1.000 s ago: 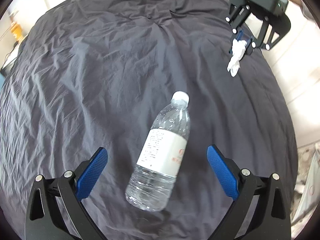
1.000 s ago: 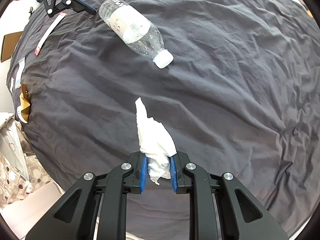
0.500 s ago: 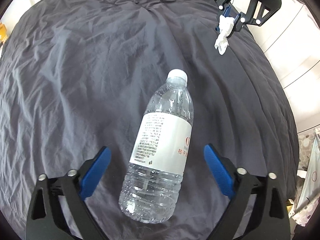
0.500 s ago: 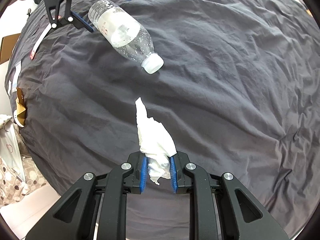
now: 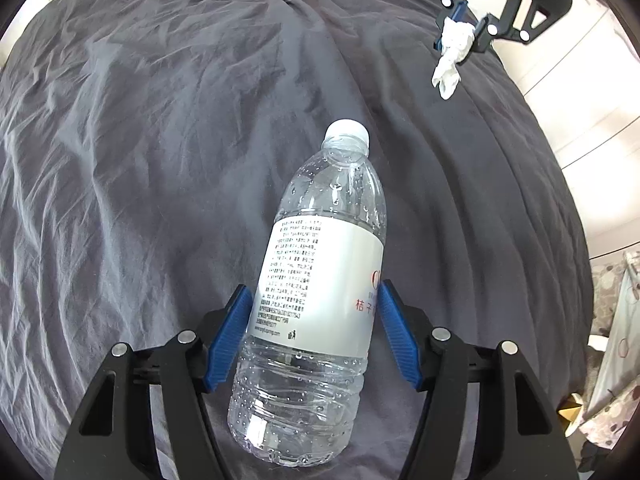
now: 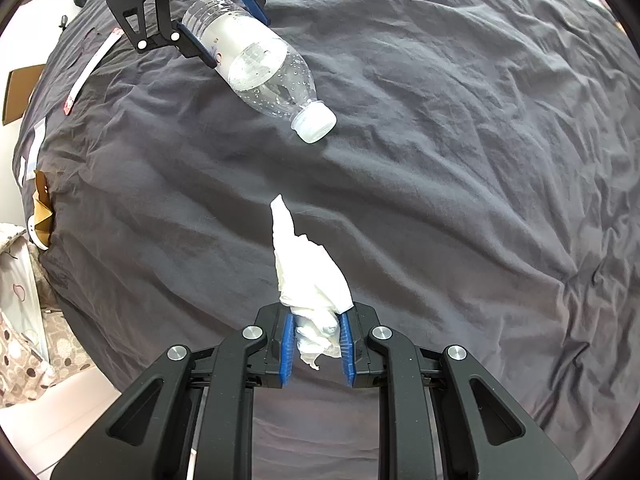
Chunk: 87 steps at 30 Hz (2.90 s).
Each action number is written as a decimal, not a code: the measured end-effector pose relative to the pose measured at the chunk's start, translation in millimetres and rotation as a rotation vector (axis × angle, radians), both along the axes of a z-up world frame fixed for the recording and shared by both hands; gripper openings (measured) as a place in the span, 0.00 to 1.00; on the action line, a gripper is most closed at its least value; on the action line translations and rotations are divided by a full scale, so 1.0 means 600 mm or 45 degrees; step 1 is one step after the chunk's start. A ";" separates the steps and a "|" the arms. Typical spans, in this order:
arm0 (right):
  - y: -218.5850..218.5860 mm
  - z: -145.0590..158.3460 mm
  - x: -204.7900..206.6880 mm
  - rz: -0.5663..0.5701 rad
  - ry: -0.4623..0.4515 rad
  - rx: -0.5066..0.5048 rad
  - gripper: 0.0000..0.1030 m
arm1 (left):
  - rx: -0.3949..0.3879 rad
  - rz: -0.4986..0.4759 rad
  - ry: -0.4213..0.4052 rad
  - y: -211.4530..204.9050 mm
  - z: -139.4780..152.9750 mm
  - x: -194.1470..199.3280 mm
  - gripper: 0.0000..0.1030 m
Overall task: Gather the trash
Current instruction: 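Grasp the clear water bottle with the left tool while the right tool holds the tissue, then carry the water bottle and tissue over the white bin with both tools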
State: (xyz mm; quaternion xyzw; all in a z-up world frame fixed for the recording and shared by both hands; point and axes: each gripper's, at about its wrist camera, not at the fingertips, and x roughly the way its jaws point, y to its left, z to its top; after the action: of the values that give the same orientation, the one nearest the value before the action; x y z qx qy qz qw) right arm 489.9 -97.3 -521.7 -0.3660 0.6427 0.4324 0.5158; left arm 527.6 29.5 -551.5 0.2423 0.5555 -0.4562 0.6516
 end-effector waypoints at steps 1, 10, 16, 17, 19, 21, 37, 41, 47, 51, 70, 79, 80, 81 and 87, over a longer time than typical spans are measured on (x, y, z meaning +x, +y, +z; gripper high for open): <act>0.000 0.001 0.000 0.001 -0.002 0.000 0.17 | 0.001 -0.004 -0.011 0.001 0.003 0.000 0.62; -0.008 0.008 0.002 0.001 -0.032 -0.028 0.17 | 0.057 -0.027 -0.141 0.005 0.033 -0.016 0.61; -0.013 0.014 -0.003 -0.001 -0.041 -0.033 0.17 | 0.136 -0.057 -0.154 0.006 0.024 -0.024 0.61; -0.014 0.014 -0.005 0.001 -0.044 -0.034 0.17 | 0.149 -0.057 -0.140 0.006 0.016 -0.024 0.61; -0.016 0.013 -0.005 -0.006 -0.043 -0.034 0.17 | 0.173 -0.055 -0.120 0.005 0.000 -0.025 0.61; -0.018 0.009 -0.006 -0.007 -0.047 -0.041 0.17 | 0.168 -0.045 -0.115 0.004 -0.006 -0.022 0.61; -0.025 -0.006 -0.004 -0.038 -0.057 -0.031 0.17 | 0.062 -0.065 -0.223 -0.003 -0.030 -0.033 0.61; -0.029 -0.010 -0.004 -0.045 -0.053 -0.037 0.17 | 0.033 -0.003 -0.163 0.002 -0.027 -0.023 0.60; -0.034 -0.006 -0.001 -0.056 -0.061 -0.024 0.17 | 0.038 -0.017 -0.187 -0.007 -0.005 -0.020 0.59; -0.035 0.003 0.001 -0.053 -0.072 -0.016 0.17 | 0.030 -0.005 -0.209 -0.008 0.005 -0.006 0.59; -0.177 0.189 -0.168 -0.245 -0.218 -0.003 0.17 | -0.003 -0.121 -0.348 -0.103 0.174 -0.134 0.59; -0.343 0.252 -0.329 -0.401 -0.251 -0.037 0.17 | -0.060 -0.215 -0.411 -0.254 0.233 -0.257 0.59; -0.365 0.258 -0.350 -0.417 -0.254 -0.038 0.17 | -0.063 -0.227 -0.413 -0.272 0.236 -0.273 0.59; -0.382 0.262 -0.367 -0.428 -0.257 -0.038 0.17 | -0.063 -0.244 -0.415 -0.296 0.240 -0.295 0.59; -0.516 0.279 -0.492 -0.509 -0.261 -0.029 0.17 | -0.096 -0.278 -0.414 -0.427 0.246 -0.412 0.60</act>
State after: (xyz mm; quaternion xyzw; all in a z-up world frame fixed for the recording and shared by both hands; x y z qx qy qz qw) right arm 194.8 -406.7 -354.3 -0.2795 0.6515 0.2748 0.6496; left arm 280.4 -226.8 -403.9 0.3469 0.3958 -0.4996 0.6880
